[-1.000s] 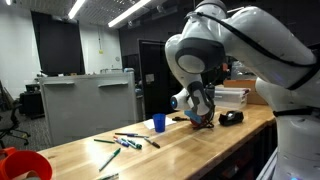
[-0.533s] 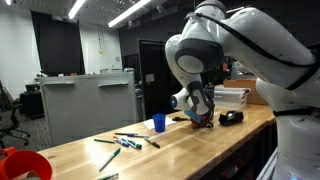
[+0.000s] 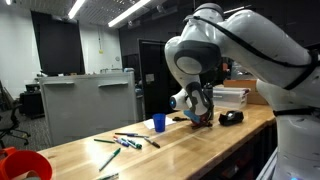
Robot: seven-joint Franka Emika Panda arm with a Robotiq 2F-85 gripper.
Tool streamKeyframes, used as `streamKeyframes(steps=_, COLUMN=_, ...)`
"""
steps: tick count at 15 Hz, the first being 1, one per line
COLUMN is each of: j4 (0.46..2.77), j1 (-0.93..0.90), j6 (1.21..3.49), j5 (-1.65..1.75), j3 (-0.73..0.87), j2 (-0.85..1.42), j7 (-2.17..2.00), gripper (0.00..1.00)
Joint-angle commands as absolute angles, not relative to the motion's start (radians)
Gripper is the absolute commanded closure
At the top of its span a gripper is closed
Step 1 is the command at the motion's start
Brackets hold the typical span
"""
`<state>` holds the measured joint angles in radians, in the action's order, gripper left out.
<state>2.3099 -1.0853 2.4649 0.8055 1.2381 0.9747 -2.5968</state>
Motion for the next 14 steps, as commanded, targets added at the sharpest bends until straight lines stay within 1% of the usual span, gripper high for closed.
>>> streamKeyframes(steps=1, j4=2.284, j1=-1.052, j6=2.451, j5=0.797, j3=1.214, j2=0.996, j7=-2.594, gripper=0.0)
streamKeyframes(steps=14, j4=2.234, j1=-0.983, j6=2.422, j5=0.792, j3=1.164, j2=1.028, j7=-2.596, gripper=0.0)
